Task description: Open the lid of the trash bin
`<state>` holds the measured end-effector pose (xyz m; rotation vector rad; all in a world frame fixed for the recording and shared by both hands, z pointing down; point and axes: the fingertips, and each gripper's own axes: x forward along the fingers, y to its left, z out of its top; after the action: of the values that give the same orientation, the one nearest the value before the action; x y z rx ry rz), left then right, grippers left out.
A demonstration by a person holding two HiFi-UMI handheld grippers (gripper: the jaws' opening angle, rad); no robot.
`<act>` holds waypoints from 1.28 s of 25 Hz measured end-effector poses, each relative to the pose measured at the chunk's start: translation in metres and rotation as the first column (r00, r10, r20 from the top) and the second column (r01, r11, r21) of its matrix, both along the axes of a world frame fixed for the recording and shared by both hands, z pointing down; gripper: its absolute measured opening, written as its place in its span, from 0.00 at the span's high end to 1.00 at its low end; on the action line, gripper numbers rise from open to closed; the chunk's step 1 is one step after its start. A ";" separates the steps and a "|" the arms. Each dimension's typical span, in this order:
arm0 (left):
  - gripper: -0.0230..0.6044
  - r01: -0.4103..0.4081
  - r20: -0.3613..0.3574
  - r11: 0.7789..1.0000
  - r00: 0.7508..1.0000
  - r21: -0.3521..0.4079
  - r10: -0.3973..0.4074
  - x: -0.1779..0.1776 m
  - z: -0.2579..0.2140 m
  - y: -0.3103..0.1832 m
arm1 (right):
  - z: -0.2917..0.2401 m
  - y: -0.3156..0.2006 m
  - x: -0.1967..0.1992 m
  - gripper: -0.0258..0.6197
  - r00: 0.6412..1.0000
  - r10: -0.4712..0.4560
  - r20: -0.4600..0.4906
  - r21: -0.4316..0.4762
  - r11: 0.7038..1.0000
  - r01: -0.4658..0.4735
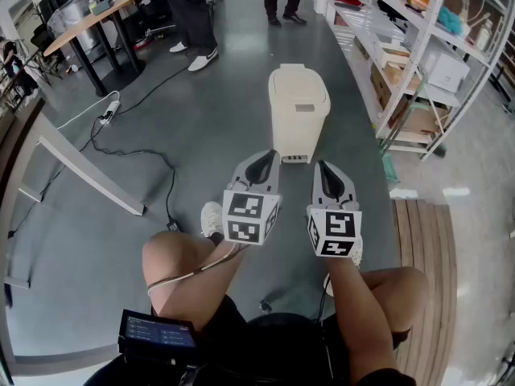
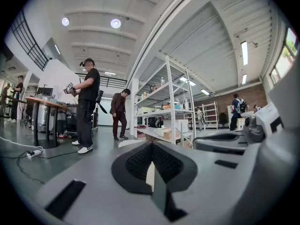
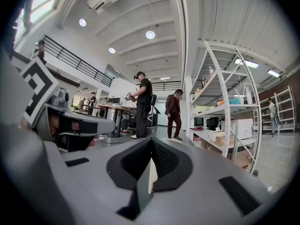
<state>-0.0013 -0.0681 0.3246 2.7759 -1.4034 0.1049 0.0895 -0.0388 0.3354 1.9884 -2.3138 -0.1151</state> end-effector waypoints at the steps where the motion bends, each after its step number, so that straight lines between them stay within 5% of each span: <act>1: 0.97 0.002 -0.003 1.000 1.000 -0.001 -0.002 0.001 -0.001 -0.005 | 0.001 -0.004 0.002 0.95 1.000 -0.001 -0.007 -0.003 1.000 0.001; 8: 0.97 0.013 0.043 1.000 0.999 0.014 -0.014 0.003 0.002 -0.042 | 0.000 -0.043 0.009 0.95 1.000 -0.017 -0.021 -0.015 1.000 0.017; 19: 0.97 0.017 -0.008 1.000 1.000 -0.026 -0.017 0.016 0.001 -0.091 | 0.014 -0.099 0.016 0.95 1.000 -0.007 0.009 -0.053 0.999 0.008; 32: 0.97 0.045 0.038 0.999 0.998 -0.018 -0.045 0.014 0.005 -0.145 | 0.022 -0.148 0.033 0.95 1.000 -0.023 -0.016 -0.075 0.997 0.022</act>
<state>0.0131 -0.2131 0.3292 2.7395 -1.4643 0.1698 0.1225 -0.1869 0.3573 1.9190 -2.2952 -0.0458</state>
